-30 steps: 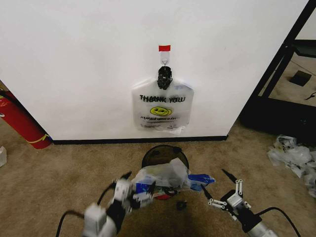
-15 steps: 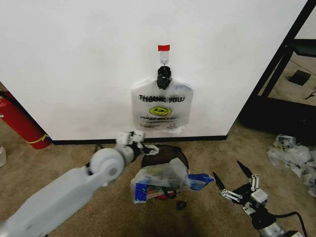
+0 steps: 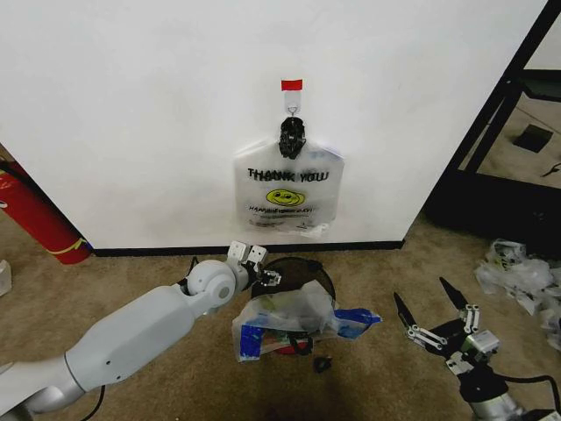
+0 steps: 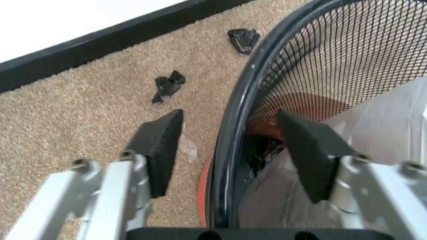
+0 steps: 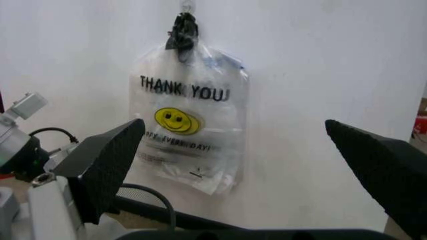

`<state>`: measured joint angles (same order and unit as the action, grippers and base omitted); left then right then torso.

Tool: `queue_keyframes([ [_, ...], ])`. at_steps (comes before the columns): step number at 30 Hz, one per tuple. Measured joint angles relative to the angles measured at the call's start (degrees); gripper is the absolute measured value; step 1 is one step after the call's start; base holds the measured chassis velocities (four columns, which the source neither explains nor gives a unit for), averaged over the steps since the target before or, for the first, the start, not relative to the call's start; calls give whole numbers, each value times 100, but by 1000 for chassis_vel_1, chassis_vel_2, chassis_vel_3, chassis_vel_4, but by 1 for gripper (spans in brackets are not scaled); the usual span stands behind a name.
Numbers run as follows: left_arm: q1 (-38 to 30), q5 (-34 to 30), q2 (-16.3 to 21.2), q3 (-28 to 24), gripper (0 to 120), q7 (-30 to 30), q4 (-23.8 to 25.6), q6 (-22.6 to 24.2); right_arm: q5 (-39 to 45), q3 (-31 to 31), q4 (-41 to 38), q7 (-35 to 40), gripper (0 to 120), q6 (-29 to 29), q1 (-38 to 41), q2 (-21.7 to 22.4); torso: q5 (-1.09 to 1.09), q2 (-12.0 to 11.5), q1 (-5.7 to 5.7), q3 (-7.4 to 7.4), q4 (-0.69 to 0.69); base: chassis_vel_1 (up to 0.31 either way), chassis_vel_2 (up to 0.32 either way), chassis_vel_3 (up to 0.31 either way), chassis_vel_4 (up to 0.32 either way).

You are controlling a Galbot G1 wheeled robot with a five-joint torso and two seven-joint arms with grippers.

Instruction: Pick up the garbage bag from the wall and place it over the trash bin.

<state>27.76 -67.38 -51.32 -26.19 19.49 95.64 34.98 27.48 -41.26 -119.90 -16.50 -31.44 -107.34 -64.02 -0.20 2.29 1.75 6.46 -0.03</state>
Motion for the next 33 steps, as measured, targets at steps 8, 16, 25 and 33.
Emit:
queue_keyframes([
  [8, 77, -87, -55, 52, 27, 112, -5, -18, -179, 149, 19, 70, 100, 18, 12, -77, -1, 0, 0, 0, -2, 0, 0, 0, 0],
  [16, 197, -308, -49, 161, 2, 390, 219, 13, -314, 207, 53, 148, 100, -5, -5, -128, 0, 0, 0, 0, -2, 0, 0, 0, 0],
  [25, 910, -1523, -199, 1404, 0, 2046, 933, -442, -232, 306, 12, 312, 100, 65, -28, -132, 0, 0, 0, 0, -1, 0, 0, 0, 0],
  [33, 2197, -1346, -669, 2400, 0, 3065, 1518, -1026, -255, 340, 34, 424, 100, 128, 4, -93, 0, 1, 0, -1, -2, 0, 0, 0, 0],
])
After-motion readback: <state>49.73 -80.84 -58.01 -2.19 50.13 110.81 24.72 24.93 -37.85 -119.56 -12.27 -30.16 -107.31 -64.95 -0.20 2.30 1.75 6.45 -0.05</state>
